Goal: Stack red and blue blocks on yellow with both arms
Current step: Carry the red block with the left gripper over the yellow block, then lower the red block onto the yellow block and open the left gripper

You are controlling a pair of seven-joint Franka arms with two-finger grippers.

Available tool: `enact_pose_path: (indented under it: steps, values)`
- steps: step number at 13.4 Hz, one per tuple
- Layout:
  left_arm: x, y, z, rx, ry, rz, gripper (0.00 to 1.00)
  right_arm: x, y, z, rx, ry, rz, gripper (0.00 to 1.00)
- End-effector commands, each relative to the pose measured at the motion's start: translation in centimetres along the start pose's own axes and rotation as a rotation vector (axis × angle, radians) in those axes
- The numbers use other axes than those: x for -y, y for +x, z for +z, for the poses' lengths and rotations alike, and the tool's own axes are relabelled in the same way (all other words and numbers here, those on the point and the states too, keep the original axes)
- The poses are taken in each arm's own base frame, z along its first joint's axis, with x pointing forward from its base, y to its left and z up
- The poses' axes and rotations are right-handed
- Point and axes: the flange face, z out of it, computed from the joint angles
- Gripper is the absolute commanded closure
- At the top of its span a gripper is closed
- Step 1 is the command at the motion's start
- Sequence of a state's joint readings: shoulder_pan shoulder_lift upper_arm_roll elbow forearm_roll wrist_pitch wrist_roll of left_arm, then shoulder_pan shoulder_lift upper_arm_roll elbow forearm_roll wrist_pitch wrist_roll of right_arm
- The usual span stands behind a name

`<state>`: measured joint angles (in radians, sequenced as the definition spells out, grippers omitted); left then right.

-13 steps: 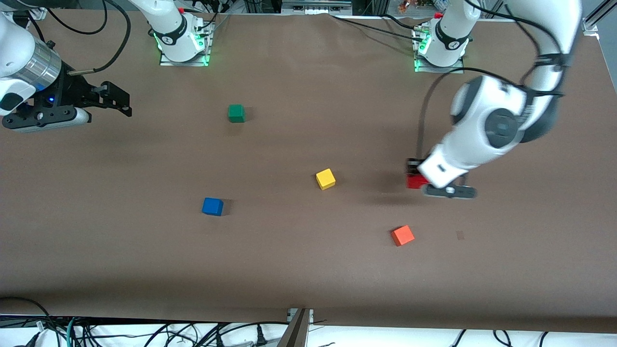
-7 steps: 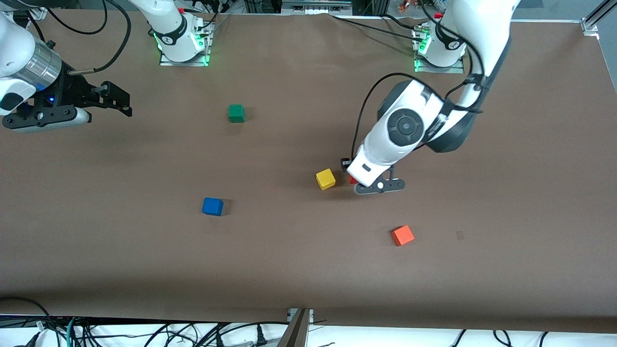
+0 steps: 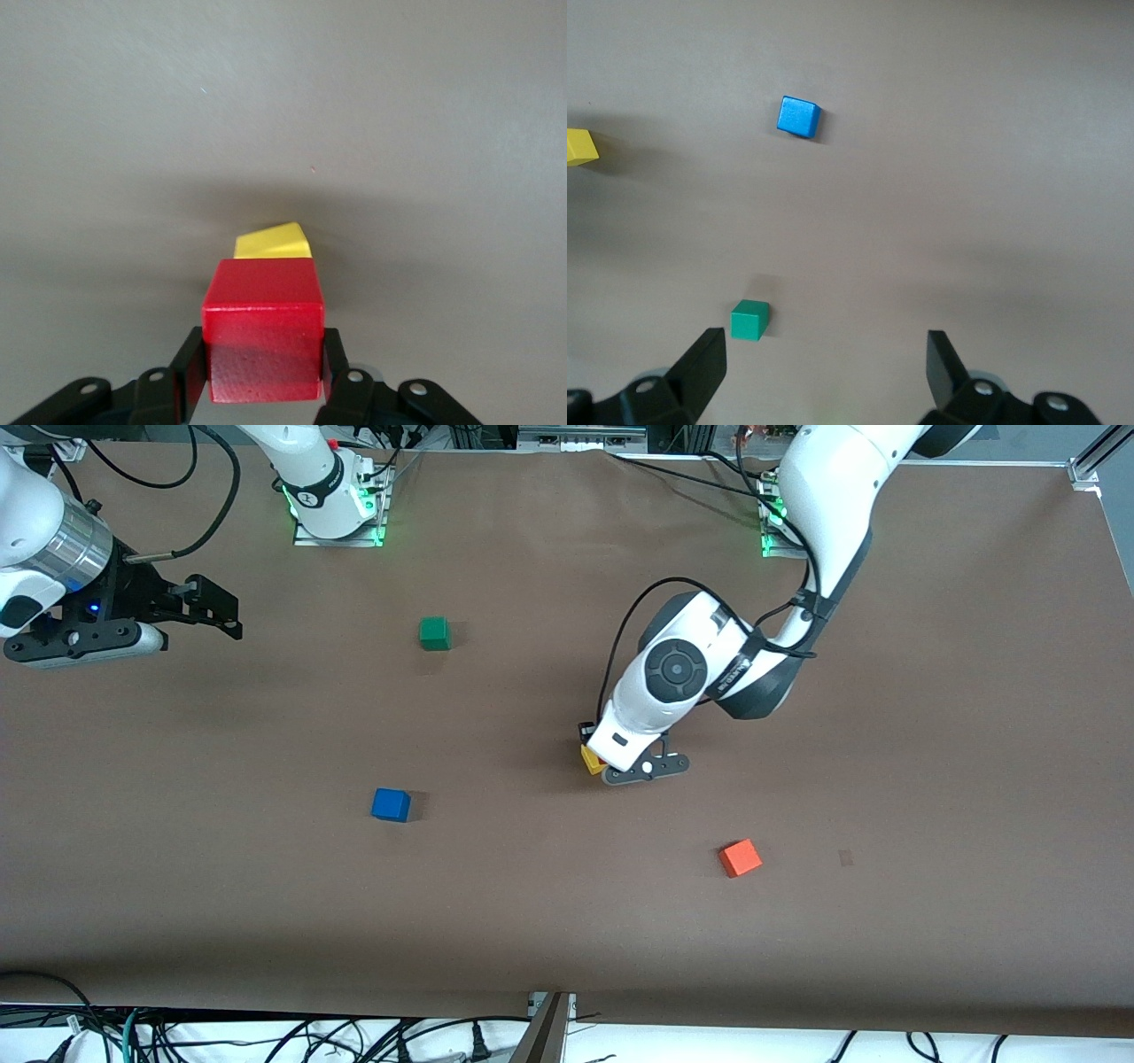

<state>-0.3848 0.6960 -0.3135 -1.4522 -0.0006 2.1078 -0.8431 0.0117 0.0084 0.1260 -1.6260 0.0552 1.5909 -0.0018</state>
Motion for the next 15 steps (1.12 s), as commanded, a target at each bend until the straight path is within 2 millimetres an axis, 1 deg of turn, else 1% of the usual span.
enact_pose_path:
  steps: [1, 2, 4, 6, 9, 10, 11, 12, 14, 15]
  values:
    - [-1.8, -0.9, 1.6, -0.041, 0.042, 0.030, 0.95, -0.1, -0.1, -0.5, -0.002, 0.006, 0.002, 0.00]
    - [-2.1, -1.4, 2.7, -0.041, 0.060, 0.027, 0.95, -0.1, -0.1, -0.5, -0.002, 0.006, 0.002, 0.00]
    - [-2.5, -2.0, 3.5, -0.048, 0.076, 0.018, 0.95, -0.1, -0.1, -0.5, -0.001, 0.006, 0.002, 0.00]
    - [-2.5, -1.9, 3.6, -0.048, 0.079, 0.017, 0.95, -0.1, -0.1, -0.5, -0.001, 0.006, 0.002, 0.00]
    - [-2.6, -1.7, 3.2, -0.055, 0.073, 0.015, 0.94, -0.1, -0.1, -0.4, 0.001, 0.006, 0.002, 0.00]
    - [-2.7, -1.4, 2.7, -0.063, 0.066, 0.012, 0.94, -0.1, -0.1, -0.4, 0.001, 0.006, 0.002, 0.00]
    - [-2.6, -1.3, 3.0, -0.060, 0.069, 0.012, 0.91, -0.1, -0.1, -0.4, 0.001, 0.006, 0.002, 0.00]
    - [-2.6, -1.3, 3.1, -0.061, 0.069, 0.012, 0.87, -0.1, -0.1, -0.4, 0.001, 0.006, 0.002, 0.00]
    - [-2.5, -1.2, 3.0, -0.077, 0.082, 0.025, 0.67, -0.1, -0.1, -0.4, 0.001, 0.006, 0.002, 0.00]
    - [-2.5, -1.1, 3.0, -0.078, 0.083, 0.024, 0.50, -0.1, -0.1, -0.4, 0.001, 0.006, 0.002, 0.00]
